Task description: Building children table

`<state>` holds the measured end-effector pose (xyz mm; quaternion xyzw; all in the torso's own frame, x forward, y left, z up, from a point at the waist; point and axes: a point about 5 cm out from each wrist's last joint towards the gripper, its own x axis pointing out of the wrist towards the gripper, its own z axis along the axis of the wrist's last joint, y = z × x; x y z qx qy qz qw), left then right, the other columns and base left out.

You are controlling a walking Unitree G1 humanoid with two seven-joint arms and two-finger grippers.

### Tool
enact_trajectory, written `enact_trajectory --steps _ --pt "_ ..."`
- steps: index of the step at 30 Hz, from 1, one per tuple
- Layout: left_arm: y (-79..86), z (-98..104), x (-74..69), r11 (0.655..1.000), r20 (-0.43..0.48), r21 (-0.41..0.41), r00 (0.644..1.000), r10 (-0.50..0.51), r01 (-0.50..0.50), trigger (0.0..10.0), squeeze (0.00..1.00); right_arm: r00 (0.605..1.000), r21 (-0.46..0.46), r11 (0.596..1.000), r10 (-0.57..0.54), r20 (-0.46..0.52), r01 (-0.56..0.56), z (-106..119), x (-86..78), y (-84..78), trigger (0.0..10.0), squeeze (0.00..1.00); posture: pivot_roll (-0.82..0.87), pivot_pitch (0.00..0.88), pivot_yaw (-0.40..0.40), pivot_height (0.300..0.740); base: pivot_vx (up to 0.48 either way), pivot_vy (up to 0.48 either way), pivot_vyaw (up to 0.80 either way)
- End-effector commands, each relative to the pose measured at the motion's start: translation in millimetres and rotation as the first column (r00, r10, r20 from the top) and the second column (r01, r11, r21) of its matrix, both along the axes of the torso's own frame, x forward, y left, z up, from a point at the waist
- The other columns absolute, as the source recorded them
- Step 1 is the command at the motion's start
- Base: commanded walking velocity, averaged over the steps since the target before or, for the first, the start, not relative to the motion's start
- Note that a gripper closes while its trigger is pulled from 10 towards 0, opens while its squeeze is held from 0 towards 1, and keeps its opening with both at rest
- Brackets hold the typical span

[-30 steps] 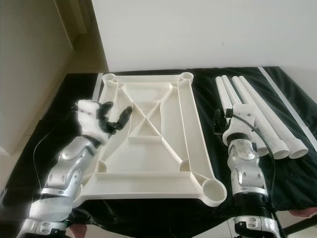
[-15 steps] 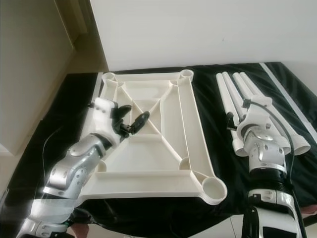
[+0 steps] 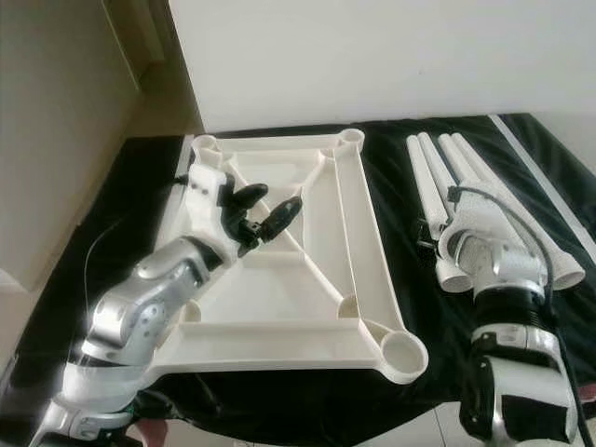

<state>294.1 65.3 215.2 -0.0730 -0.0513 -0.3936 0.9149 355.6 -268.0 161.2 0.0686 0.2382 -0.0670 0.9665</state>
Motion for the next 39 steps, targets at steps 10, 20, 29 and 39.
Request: enact_trajectory --steps 10,20,29,39 --pt "-4.4 4 -5.6 0.997 0.011 0.041 0.997 -0.071 0.071 10.0 0.0 0.956 0.048 0.996 0.083 -0.28 -0.073 -29 -5.7 5.1 10.0 0.0 -0.05 0.0 0.026 0.74 0.0 0.0 0.0" --pt "-0.9 6 -2.6 0.998 0.01 0.044 0.999 -0.052 0.051 10.0 0.0 0.888 0.177 0.977 0.184 -0.422 -0.118 -37 -11.9 10.1 4.9 0.0 -0.05 0.0 0.027 0.74 0.0 0.0 0.0" --pt "0.2 5 0.3 0.998 0.02 0.068 1.0 -0.02 0.019 10.0 0.0 0.897 0.105 0.946 0.323 -0.303 -0.305 -25 1.4 25.6 0.0 0.0 -0.04 0.0 0.024 0.74 0.0 0.0 0.0" --pt "8.1 6 9.4 0.998 0.002 0.049 0.999 0.047 -0.047 10.0 0.0 0.949 -0.007 0.956 0.291 -0.118 -0.294 -7 14.8 27.3 0.0 0.0 -0.03 0.0 0.026 0.74 0.0 0.0 0.0"
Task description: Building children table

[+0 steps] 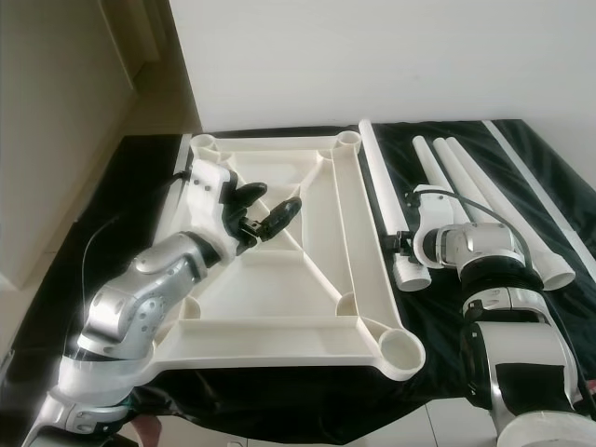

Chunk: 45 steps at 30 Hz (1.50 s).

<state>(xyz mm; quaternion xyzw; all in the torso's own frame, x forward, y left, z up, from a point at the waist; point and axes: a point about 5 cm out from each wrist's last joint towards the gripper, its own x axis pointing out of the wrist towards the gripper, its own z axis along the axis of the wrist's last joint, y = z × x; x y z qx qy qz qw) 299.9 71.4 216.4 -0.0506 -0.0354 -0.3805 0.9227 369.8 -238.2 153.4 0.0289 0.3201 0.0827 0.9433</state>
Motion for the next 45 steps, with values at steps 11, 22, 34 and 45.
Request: enact_trajectory --steps 11,22,34,45 --pt "6.8 4 12.6 0.996 0.028 -0.016 0.995 0.094 -0.093 10.0 0.0 0.916 0.017 0.98 -0.193 0.35 0.2 20 -2.4 -11.7 10.0 0.0 -0.04 0.0 0.026 0.74 0.0 0.0 0.0" --pt "12.9 2 25.8 0.987 -0.028 -0.048 0.988 0.155 -0.156 10.0 0.0 0.786 0.19 0.958 -0.284 0.549 0.214 36 -11.3 2.5 10.0 0.0 -0.04 0.0 0.036 0.74 0.0 0.0 0.0" --pt "29.9 11 59.1 0.935 -0.214 -0.208 0.946 0.244 -0.288 10.0 0.0 0.644 0.224 0.963 -0.265 0.718 0.147 42 -38.3 26.5 10.0 0.0 -0.04 0.0 0.047 0.74 0.0 0.0 0.0" --pt "18.2 29 79.6 0.976 -0.106 -0.049 0.973 0.204 -0.21 10.0 0.0 0.563 0.19 0.975 -0.093 0.821 -0.116 51 -61.0 76.5 10.0 0.0 -0.04 0.0 0.039 0.74 0.0 0.0 0.0"
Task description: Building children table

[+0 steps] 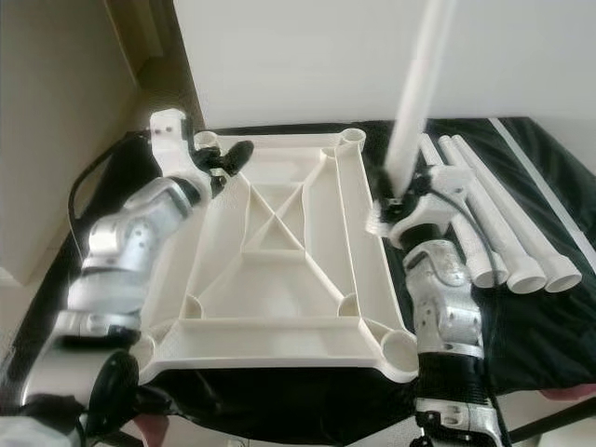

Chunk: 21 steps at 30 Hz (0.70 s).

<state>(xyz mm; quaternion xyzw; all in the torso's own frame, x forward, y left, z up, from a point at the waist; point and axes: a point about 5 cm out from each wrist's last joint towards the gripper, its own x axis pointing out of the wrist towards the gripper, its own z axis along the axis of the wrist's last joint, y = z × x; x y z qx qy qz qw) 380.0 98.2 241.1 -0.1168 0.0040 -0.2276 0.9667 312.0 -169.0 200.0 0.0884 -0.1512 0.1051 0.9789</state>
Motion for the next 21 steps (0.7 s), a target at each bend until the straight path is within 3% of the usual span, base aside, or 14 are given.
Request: enact_trajectory --steps 1,6,8,18,21 --pt "-13.7 6 1.6 0.991 0.046 0.074 0.993 -0.111 0.107 10.0 0.0 0.995 0.002 0.997 0.082 0.057 -0.082 4 -6.0 16.0 10.0 0.0 -0.04 0.0 0.041 0.74 0.0 0.0 0.0" --pt "-23.9 14 7.7 0.988 0.053 0.097 0.991 -0.126 0.12 10.0 0.0 0.984 -0.001 0.987 0.16 0.085 -0.16 5 -9.0 32.9 10.0 0.0 -0.04 0.0 0.044 0.74 0.0 0.0 0.0" --pt "-37.7 28 10.8 0.981 0.088 0.115 0.982 -0.166 0.155 10.0 0.0 0.975 -0.036 0.979 0.204 0.084 -0.202 2 -8.4 45.8 10.0 0.0 -0.03 0.0 0.045 0.74 0.0 0.0 0.0" --pt "-60.0 51 12.1 0.966 0.157 0.161 0.961 -0.228 0.202 10.0 0.0 0.963 -0.058 0.965 0.258 0.08 -0.254 -4 -11.4 56.9 10.0 0.0 -0.02 0.0 0.039 0.74 0.0 0.0 0.0" --pt "-75.1 69 8.2 0.955 0.208 0.16 0.937 -0.281 0.25 10.0 0.0 0.956 -0.072 0.958 0.284 0.075 -0.279 -8 -11.6 63.0 10.0 0.0 -0.01 0.0 0.033 0.74 0.0 0.0 0.0"
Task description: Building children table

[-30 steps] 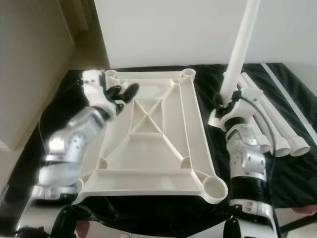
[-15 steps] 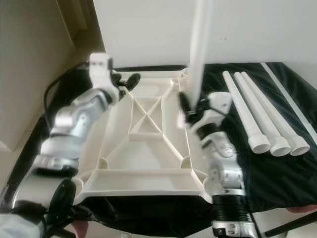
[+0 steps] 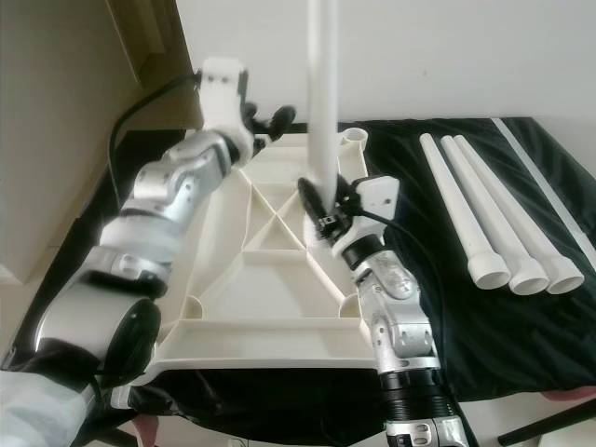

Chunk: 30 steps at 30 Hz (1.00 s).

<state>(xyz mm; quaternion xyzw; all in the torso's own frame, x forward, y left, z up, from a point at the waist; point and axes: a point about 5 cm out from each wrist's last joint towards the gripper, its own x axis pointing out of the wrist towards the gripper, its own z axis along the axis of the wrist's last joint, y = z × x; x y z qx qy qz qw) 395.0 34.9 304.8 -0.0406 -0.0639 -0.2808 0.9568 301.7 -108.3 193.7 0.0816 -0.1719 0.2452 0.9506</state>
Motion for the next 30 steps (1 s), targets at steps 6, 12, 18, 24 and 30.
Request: enact_trajectory --steps 6,12,18,24,30 --pt "-22.3 17 -13.0 0.97 0.079 0.031 0.967 -0.241 0.24 10.0 0.0 1.0 -0.023 0.999 0.029 0.009 -0.029 -5 -1.8 5.5 10.0 0.0 -0.01 0.0 0.027 0.74 0.0 0.0 0.0" --pt "-31.0 33 -25.4 0.948 0.126 -0.019 0.942 -0.312 0.317 10.0 0.0 0.999 -0.032 0.999 0.022 -0.03 -0.023 -10 2.5 8.2 10.0 0.0 -0.01 0.0 0.017 0.74 0.0 0.0 0.0" --pt "-36.8 38 -30.8 0.94 0.156 -0.009 0.929 -0.335 0.34 10.0 0.0 1.0 -0.046 0.999 0.017 -0.025 -0.018 -12 5.3 8.7 10.0 0.0 -0.01 0.0 0.014 0.74 0.0 0.0 0.0" --pt "-40.6 42 -35.8 0.933 0.162 -0.021 0.922 -0.35 0.358 10.0 0.0 1.0 -0.046 0.999 0.01 -0.024 -0.011 -13 7.1 10.7 10.0 0.0 0.0 0.0 0.018 0.74 0.0 0.0 0.0" --pt "-50.0 42 -47.0 0.913 0.163 -0.027 0.903 -0.397 0.406 10.0 0.0 1.0 -0.057 0.998 -0.012 -0.01 0.011 -15 8.8 13.1 10.0 0.0 0.01 0.0 0.024 0.74 0.0 0.0 0.0"
